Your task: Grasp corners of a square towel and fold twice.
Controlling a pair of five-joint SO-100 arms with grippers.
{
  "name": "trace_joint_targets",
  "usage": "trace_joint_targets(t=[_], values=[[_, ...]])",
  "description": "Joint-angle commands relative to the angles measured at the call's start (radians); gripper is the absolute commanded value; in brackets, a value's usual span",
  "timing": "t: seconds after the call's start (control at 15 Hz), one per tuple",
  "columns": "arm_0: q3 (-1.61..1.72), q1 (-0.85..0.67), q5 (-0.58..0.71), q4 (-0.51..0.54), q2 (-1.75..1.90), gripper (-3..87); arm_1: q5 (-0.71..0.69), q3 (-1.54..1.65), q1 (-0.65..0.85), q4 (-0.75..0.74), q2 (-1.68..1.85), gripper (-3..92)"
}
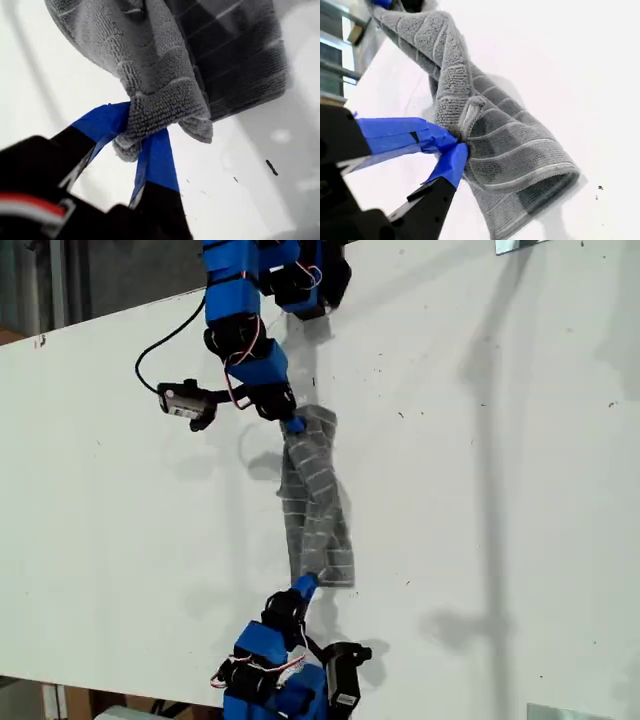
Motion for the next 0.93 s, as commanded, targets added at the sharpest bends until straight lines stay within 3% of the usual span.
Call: trace_joint_targets(t=[0.0,0.47,0.87], values=[[-0.015,-0.101,0.041,0.015,0.034,-0.4,-0.049,-0.009,0.057,-0.048,0.038,-0.1],[0.049,-0.288,0.115,-0.034,0.012,-0.4,-0.184,-0.27,0.141,-0.064,-0.374,-0.1],[0.003,-0.494,0.232,-0.002,-0.098,-0.4,-0.282,-0.382,0.33,0.002,-0.491,-0.1]])
